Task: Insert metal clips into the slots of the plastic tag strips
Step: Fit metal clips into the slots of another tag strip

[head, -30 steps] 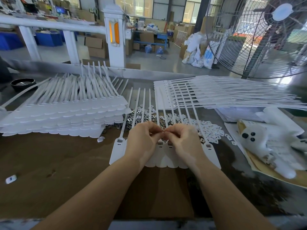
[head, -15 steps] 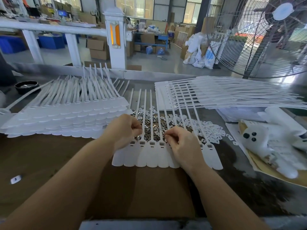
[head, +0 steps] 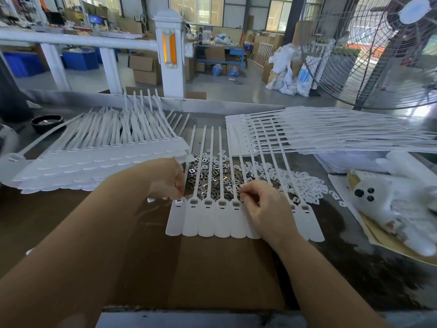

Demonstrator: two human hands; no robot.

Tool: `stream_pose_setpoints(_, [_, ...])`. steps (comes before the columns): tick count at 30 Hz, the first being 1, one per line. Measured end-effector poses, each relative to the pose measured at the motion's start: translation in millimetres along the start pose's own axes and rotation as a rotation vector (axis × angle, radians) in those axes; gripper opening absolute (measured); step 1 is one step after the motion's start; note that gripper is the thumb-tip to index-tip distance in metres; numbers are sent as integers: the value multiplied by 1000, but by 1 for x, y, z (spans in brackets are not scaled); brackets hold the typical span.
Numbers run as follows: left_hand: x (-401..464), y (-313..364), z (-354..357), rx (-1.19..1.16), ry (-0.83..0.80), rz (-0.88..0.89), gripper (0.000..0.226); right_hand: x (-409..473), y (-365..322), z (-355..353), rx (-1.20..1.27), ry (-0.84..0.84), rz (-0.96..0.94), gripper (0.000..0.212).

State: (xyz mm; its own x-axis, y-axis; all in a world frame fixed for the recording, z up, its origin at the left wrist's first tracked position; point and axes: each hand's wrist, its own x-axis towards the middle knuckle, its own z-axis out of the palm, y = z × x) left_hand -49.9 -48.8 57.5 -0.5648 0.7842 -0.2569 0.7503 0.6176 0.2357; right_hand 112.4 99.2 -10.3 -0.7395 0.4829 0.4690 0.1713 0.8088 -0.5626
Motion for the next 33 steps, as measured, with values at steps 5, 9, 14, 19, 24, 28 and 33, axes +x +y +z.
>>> stream_pose_setpoints(5, [2,3,1,35,33,24,7,0,0,0,-5,-6,5,11])
stream_pose_setpoints(9, [3,1,1,-16,20,-2,6,0,0,0,-5,-9,7,10])
stream_pose_setpoints(14, [4,0,4,-55,72,-27,11,-1,-1,-1,1,-14,6,11])
stream_pose_setpoints(19, [3,1,6,-63,87,-52,18,0,-1,-1,27,23,9,11])
stream_pose_setpoints(24, [-1,5,3,-68,102,-83,11,2,7,-3,-49,196,167,12])
stream_pose_setpoints(28, [0,13,4,-126,264,-136,5,3,12,-1,-120,116,222,15])
stream_pose_setpoints(33, [13,40,21,-271,372,-63,8,3,12,0,-152,124,225,15])
